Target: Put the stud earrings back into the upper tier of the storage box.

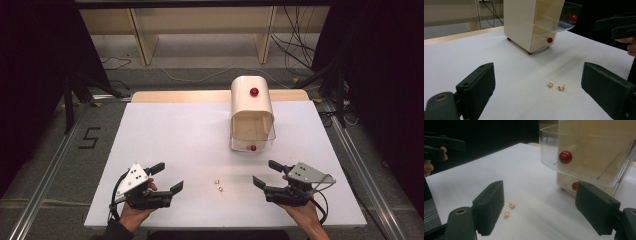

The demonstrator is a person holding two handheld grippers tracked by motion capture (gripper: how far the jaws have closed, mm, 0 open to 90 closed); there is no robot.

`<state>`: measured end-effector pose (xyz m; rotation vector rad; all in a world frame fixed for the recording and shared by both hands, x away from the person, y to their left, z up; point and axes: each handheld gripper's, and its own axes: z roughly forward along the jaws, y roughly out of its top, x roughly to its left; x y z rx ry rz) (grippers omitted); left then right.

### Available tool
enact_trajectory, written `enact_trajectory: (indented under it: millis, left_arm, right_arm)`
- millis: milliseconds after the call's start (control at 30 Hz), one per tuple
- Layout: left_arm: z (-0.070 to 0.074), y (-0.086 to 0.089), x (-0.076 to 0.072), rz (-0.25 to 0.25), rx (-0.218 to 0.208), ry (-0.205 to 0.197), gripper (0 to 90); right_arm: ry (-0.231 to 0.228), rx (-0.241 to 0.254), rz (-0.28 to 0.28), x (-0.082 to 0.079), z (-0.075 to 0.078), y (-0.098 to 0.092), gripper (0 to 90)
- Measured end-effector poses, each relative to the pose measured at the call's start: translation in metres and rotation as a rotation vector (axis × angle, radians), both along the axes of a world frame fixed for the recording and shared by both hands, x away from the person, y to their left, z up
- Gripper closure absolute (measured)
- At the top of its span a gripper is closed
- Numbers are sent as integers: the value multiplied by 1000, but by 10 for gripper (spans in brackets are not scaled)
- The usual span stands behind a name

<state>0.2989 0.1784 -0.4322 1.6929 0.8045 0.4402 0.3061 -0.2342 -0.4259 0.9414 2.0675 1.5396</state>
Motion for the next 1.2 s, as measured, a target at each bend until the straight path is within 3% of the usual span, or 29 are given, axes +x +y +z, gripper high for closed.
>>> enact_trajectory:
  millis: [500,667,1200]
  left_arm:
    - [0,0,0,5,-2,0,115]
    - [0,0,0,5,-3,2,115]
    - [0,1,0,11,-10,1,116]
  right_arm:
    - [0,-22,19,3,0,6,243]
    - [61,-85,74,9,2,18,255]
    - [146,-248,202,23,0,60,261]
